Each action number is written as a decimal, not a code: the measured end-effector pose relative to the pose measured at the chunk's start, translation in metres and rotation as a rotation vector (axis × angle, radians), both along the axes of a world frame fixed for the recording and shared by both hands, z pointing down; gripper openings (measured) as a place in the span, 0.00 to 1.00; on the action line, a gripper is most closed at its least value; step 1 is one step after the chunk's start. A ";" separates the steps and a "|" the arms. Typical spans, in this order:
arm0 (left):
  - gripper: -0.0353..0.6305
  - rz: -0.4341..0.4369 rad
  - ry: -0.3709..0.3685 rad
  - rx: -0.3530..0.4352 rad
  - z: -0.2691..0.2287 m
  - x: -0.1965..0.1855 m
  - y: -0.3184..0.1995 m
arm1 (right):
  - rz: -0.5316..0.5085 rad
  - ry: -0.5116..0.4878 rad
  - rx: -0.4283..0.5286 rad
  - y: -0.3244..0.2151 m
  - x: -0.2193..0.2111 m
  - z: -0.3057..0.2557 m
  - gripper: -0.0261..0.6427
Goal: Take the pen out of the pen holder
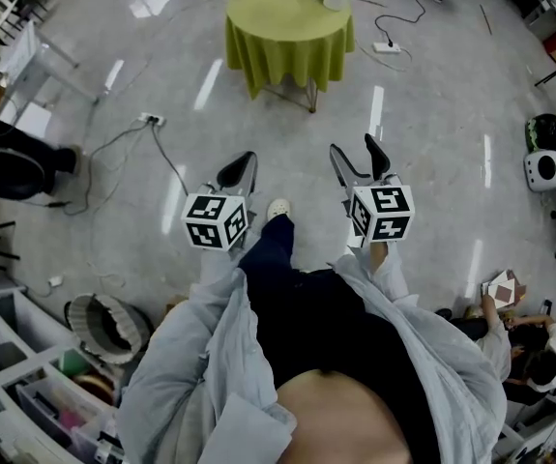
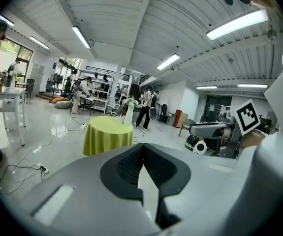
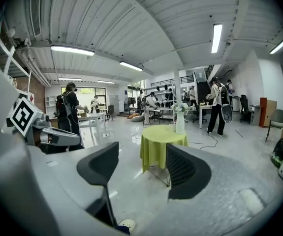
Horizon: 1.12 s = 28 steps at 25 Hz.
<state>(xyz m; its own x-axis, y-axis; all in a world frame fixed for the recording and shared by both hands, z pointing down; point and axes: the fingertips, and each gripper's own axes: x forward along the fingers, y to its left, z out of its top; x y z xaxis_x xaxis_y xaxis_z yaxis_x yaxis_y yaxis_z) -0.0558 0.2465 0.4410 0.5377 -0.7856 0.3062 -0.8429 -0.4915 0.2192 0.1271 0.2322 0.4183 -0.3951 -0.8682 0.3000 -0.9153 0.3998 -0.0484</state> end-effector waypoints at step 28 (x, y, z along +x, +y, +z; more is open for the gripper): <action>0.08 0.030 0.011 0.003 -0.009 -0.060 -0.178 | 0.034 -0.006 -0.021 -0.170 -0.060 0.002 0.46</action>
